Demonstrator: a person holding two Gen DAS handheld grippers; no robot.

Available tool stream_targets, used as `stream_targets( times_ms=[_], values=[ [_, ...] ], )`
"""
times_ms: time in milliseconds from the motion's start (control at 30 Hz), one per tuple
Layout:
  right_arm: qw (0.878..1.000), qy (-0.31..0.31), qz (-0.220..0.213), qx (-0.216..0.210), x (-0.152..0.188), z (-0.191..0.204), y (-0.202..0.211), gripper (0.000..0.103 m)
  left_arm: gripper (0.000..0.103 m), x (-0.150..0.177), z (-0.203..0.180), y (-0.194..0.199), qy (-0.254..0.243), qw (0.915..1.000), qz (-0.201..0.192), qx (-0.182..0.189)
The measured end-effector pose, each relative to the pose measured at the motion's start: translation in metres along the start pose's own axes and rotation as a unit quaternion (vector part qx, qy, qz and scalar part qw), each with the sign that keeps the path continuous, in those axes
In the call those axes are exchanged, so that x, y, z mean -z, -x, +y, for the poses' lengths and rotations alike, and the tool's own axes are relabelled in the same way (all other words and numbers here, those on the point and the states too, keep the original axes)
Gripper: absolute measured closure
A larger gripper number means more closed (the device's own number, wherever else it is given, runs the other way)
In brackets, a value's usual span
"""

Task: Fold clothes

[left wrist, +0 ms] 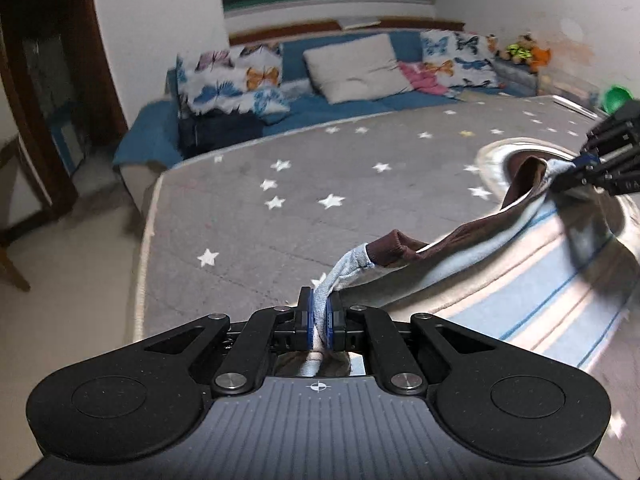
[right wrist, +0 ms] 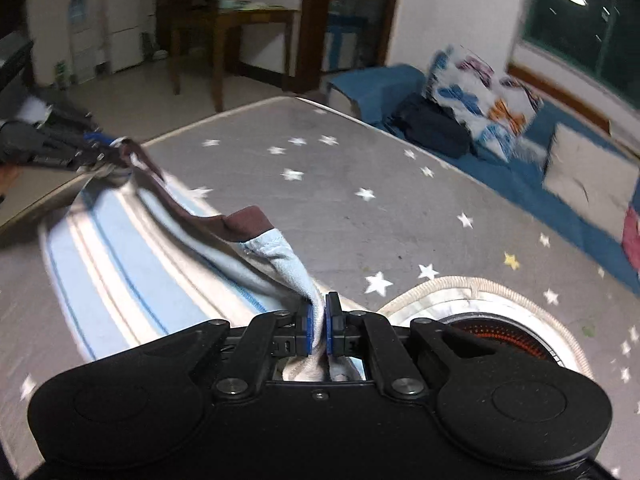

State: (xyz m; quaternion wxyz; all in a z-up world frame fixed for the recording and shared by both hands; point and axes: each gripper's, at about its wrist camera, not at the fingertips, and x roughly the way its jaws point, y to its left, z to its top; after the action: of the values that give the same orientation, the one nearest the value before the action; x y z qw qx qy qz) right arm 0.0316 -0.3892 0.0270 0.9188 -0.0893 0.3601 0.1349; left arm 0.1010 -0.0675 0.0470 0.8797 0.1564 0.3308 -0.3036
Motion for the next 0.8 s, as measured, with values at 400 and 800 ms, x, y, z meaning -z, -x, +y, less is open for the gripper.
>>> stream_targets(
  times_ms=[400, 800],
  values=[
    [0.995, -0.099, 0.006, 0.003, 0.018, -0.032, -0.039, 0.069, 0.068, -0.001, 0.019, -0.037, 0.060, 0.9975, 0.025, -0.029],
    [0.997, -0.072, -0.010, 0.035, 0.010, -0.025, -0.008, 0.054, 0.060, -0.009, 0.026, -0.019, 0.091, 0.9946, 0.006, -0.049]
  ],
)
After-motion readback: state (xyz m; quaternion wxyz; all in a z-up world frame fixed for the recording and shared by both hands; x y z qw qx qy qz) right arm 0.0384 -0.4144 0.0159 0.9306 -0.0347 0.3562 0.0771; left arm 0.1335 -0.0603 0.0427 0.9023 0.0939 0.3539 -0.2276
